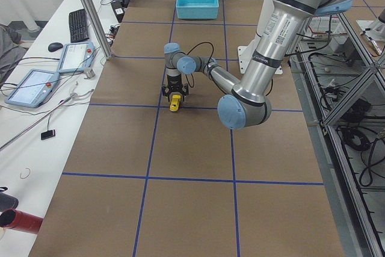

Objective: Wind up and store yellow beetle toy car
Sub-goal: 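Close the left gripper on the car, pressing it onto the table, then drag the held car backward along the table toward the left arm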

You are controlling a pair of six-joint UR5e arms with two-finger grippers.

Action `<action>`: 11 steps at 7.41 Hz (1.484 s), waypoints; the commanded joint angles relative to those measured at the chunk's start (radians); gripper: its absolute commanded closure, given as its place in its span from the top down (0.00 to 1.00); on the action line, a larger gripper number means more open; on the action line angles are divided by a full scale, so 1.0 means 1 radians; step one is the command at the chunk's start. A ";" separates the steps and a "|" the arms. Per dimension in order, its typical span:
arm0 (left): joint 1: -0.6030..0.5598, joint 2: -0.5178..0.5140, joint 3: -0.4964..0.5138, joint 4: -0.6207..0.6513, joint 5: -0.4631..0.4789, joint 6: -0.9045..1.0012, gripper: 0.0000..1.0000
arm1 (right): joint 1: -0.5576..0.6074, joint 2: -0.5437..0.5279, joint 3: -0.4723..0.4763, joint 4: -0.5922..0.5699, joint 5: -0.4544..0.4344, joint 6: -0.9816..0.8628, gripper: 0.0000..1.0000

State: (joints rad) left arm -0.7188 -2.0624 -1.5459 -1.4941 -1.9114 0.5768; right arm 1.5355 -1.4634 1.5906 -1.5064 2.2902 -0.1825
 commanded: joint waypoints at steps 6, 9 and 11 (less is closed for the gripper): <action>-0.079 -0.004 -0.002 -0.073 -0.026 0.000 0.00 | 0.000 0.000 0.000 0.000 0.000 0.000 1.00; -0.105 0.019 0.001 -0.179 -0.131 0.001 0.00 | 0.000 0.000 -0.001 0.000 0.000 0.000 1.00; -0.123 0.067 0.027 -0.325 -0.193 0.014 0.00 | 0.000 0.002 -0.001 0.000 0.000 0.000 1.00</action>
State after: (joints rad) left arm -0.8294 -2.0180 -1.5371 -1.7398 -2.0542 0.5815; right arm 1.5355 -1.4625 1.5893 -1.5064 2.2902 -0.1825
